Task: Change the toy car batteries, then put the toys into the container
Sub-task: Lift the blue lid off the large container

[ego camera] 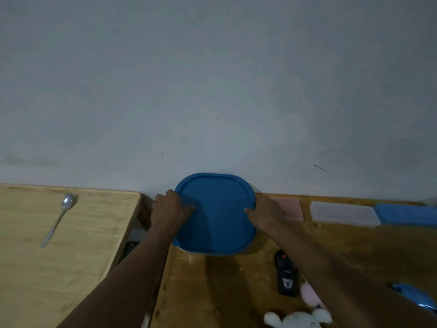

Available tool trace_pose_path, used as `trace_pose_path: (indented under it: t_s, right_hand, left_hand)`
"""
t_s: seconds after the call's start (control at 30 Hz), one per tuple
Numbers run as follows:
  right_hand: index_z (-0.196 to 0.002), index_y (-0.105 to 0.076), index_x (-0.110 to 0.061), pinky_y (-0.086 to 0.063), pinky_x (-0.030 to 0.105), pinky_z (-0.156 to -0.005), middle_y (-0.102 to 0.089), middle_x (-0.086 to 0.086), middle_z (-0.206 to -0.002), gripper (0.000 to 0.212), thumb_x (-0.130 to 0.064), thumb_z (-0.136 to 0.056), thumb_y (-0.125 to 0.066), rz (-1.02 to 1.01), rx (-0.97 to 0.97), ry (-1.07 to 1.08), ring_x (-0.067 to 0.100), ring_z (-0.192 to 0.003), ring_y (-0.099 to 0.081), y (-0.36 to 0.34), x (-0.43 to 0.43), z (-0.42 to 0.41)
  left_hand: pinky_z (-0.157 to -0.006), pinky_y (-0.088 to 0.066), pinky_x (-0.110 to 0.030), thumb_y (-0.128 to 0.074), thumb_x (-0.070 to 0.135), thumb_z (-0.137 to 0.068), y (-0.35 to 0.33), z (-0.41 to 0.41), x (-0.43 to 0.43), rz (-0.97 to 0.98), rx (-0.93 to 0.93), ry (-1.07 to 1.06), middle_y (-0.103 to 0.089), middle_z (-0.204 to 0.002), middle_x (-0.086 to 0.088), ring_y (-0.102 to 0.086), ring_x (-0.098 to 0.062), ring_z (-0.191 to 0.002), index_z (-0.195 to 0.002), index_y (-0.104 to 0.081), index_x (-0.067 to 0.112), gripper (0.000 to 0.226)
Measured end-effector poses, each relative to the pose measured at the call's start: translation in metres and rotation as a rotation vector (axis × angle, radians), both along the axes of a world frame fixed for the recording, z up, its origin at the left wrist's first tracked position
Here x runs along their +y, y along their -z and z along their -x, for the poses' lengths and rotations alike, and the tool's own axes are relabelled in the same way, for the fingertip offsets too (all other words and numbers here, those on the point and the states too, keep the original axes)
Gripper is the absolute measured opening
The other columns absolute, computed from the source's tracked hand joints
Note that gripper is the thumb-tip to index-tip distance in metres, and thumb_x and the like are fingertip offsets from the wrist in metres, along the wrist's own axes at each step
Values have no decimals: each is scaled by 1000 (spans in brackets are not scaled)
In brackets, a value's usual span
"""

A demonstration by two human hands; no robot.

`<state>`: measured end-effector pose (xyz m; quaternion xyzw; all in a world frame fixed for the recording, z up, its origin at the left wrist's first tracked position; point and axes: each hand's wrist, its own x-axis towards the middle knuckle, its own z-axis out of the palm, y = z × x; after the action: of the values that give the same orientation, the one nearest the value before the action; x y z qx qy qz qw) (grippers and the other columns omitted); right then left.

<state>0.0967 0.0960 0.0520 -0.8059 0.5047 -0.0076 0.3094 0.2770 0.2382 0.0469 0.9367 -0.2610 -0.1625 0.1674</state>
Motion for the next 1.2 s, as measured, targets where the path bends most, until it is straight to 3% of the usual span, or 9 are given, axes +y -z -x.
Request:
trace_pose_path:
  t_s: [0.13,0.33,0.47,0.7,0.87,1.03,1.2]
  right_hand:
    - [-107,-61,-11,-44,22,-50,-67,6,-93,19,-21,-93,-51,3,36,3,15,-67,-56,-1,-1,-6]
    - [-94,-60,-10,-38,22,-44,-61,4,-85,12,-17,-94,-50,3,46,23,12,-63,-52,-7,1,-2]
    - [-83,-54,-10,-35,21,-43,-56,2,-76,17,-22,-95,-53,58,38,12,11,-59,-47,-19,8,8]
    - [-90,-56,-12,-38,21,-46,-63,6,-88,8,-19,-94,-54,143,-126,-37,9,-60,-47,-40,49,61]
    - [-100,-62,-9,-51,32,-60,-67,8,-92,12,-15,-90,-57,181,-143,-81,22,-76,-62,-40,93,107]
    - [-103,-61,-13,-35,21,-45,-65,4,-93,15,-10,-88,-58,149,-145,-155,13,-66,-52,-18,151,146]
    - [-122,-53,-15,-43,27,-67,-62,7,-112,33,-17,-89,-59,122,-53,-167,24,-97,-60,24,215,160]
  left_hand:
    - [-68,-51,-37,-74,50,-74,1,-9,-1,7,14,16,-58,-104,-18,-58,-34,-93,-107,-48,6,61]
    - [-71,-55,-39,-76,51,-71,-1,-5,3,89,21,3,-59,-104,-17,-59,-32,-90,-108,-50,8,62]
    - [-65,-52,-34,-74,52,-73,-18,5,13,109,-16,20,-60,-103,-17,-59,-31,-87,-107,-55,8,59]
    - [-63,-44,-30,-75,39,-77,-49,59,62,201,-38,70,-62,-105,-13,-53,-23,-86,-109,-56,12,46]
    - [-69,-51,-33,-77,30,-78,-57,114,112,221,-24,45,-65,-107,-13,-57,-25,-86,-117,-57,8,50]
    - [-85,-54,-39,-79,28,-74,-34,160,181,213,31,38,-67,-111,-7,-61,-28,-103,-121,-58,13,54]
    - [-89,-54,-46,-80,37,-67,0,169,244,59,89,19,-68,-110,-7,-60,-33,-106,-120,-58,16,60]
